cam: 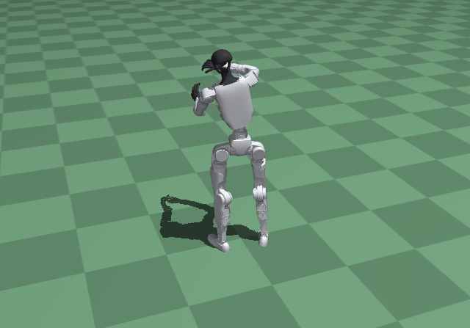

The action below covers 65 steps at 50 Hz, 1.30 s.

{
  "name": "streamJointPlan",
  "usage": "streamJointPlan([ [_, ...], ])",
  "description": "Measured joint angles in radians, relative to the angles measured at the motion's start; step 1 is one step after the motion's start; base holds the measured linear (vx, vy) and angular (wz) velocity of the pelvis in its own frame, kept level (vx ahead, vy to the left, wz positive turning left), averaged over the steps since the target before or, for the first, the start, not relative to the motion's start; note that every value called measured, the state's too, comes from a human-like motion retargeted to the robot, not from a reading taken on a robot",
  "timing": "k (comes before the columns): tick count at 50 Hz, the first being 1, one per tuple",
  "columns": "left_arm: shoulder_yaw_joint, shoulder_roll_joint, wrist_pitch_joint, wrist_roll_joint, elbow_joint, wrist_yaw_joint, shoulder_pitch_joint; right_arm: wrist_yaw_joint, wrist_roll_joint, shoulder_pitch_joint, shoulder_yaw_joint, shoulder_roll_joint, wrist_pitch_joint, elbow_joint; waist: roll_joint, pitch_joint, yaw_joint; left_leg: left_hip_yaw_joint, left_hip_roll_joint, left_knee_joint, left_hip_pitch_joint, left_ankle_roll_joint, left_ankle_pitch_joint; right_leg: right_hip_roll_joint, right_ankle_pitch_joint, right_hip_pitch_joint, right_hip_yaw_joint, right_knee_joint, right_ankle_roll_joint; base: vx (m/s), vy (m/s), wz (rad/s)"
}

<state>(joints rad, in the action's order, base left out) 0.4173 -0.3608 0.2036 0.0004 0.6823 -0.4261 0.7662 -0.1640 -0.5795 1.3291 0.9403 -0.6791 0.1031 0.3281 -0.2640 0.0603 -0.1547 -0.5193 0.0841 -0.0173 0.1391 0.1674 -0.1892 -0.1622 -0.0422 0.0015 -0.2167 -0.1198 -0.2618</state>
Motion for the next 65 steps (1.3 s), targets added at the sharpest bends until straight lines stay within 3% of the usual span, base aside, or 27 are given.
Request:
streamJointPlan([
  [20, 0.070, 0.028, -0.003, -0.018, 0.054, 0.030, 0.110, 0.003, -0.111, 0.122, 0.157, 0.155, -0.017, 0.150, -0.028, 0.036, -0.049, -0.053, 0.015, 0.000, -0.016, 0.003, 0.002, 0.031, 0.057, -0.021, 0.042, 0.056, 0.000, -0.02, -0.01, -0.11],
  [43, 0.074, 0.025, -0.003, -0.042, 0.076, 0.048, 0.077, -0.013, -0.133, 0.183, 0.202, 0.089, -0.021, 0.145, -0.003, 0.008, -0.027, -0.031, -0.003, 0.007, -0.006, -0.003, -0.014, 0.003, 0.028, -0.006, 0.026, 0.032, 0.000, 0.00, 0.00, 0.00],
  [52, 0.044, 0.034, 0.014, -0.087, 0.043, 0.037, 0.064, -0.069, 0.052, 0.055, 0.064, 0.062, -0.028, 0.094, 0.016, 0.006, -0.005, -0.017, -0.006, 0.006, -0.004, -0.005, -0.015, -0.003, 0.014, 0.003, 0.014, 0.028, 0.004, 0.00, 0.00, 0.00],
  [65, -0.034, 0.027, 0.075, -0.168, -0.205, -0.028, 0.003, -0.283, 0.300, -0.479, -0.383, 0.110, 0.022, -0.184, 0.052, 0.030, 0.026, 0.006, -0.014, 0.006, -0.011, -0.009, -0.014, -0.014, -0.001, 0.005, -0.005, 0.023, 0.000, 0.00, 0.00, 0.00],
])
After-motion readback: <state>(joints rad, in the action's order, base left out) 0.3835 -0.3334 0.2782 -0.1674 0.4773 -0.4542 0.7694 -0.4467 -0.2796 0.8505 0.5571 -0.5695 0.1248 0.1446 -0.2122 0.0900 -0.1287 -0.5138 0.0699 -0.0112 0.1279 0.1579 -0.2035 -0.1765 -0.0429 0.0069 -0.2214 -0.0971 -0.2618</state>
